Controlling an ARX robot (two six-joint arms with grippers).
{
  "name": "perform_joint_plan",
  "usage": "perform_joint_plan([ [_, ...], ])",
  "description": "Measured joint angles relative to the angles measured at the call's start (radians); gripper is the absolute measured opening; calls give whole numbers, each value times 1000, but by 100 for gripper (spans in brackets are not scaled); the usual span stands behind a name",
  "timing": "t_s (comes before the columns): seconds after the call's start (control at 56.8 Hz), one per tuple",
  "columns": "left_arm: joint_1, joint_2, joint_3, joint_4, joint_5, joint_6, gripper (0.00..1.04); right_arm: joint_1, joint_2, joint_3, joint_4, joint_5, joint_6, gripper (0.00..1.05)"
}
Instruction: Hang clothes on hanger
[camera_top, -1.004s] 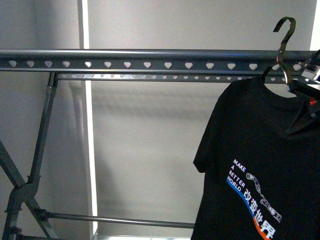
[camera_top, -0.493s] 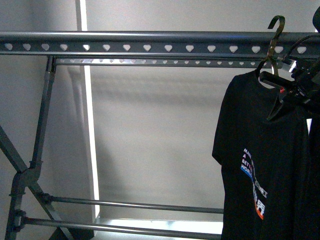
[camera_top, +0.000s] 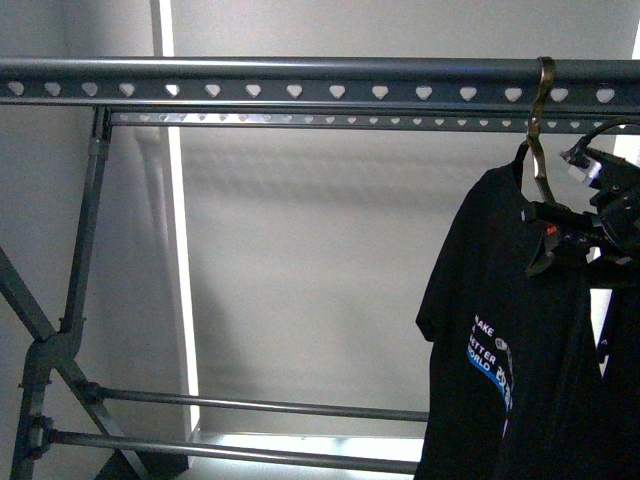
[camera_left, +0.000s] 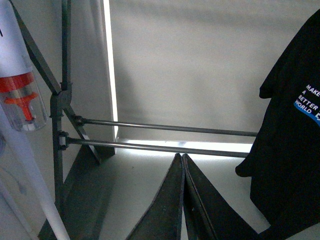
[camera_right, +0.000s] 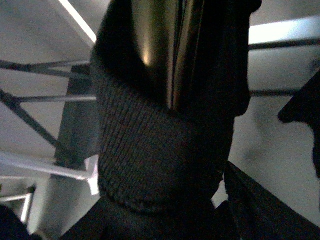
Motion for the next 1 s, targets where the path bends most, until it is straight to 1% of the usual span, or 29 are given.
perform_joint_plan([
  [0.053,0,-31,0,-25,0,0,4,0,-55,-84,114,66,-37,65],
  [0.088,0,-53,0,-49,0,0,4,0,-116,-164,222,98,-69,73],
  [0.123,0,-76,0,-72,0,0,4,-2,-194,-253,335,106,-99,82],
  [0.247,0,-116,0,-113,0,0,4,-5,-415,-466,572,114,-136,99],
  [0.264,0,-127,0,-122,0,0,4,-5,-486,-527,627,113,-147,98],
  [0.299,0,-137,0,-132,0,0,4,-5,-559,-591,678,111,-158,97],
  [0.37,0,-166,0,-161,0,0,4,-4,-789,-798,801,114,-190,97],
  [0.423,0,-188,0,-183,0,0,4,-3,-975,-961,850,130,-200,97],
  [0.476,0,-205,0,-198,0,0,4,10,-1139,-1090,837,150,-210,97],
  [0.528,0,-214,0,-209,0,0,4,29,-1254,-1169,803,177,-223,97],
  [0.599,0,-232,0,-227,0,0,4,68,-1458,-1283,723,212,-229,97],
  [0.616,0,-237,0,-232,1,0,4,89,-1535,-1321,701,241,-239,97],
  [0.652,0,-245,0,-240,0,0,4,100,-1604,-1352,696,254,-240,97],
  [0.669,0,-270,0,-267,-1,0,4,90,-1659,-1348,618,225,-227,93],
  [0.705,0,-340,0,-366,2,0,4,56,-1712,-1328,459,208,-206,84],
  [0.722,0,-364,0,-392,2,0,4,46,-1724,-1327,404,206,-199,80],
  [0.74,0,-381,0,-403,1,1,4,43,-1729,-1329,380,206,-196,79],
  [0.775,0,-406,0,-412,0,0,4,37,-1740,-1346,313,209,-186,72],
  [0.845,0,-414,0,-417,0,0,4,34,-1756,-1394,294,203,-177,52],
  [0.881,0,-414,0,-418,0,0,4,34,-1765,-1404,295,203,-175,45],
  [1.004,0,-415,0,-418,0,0,4,33,-1803,-1441,310,204,-174,13],
])
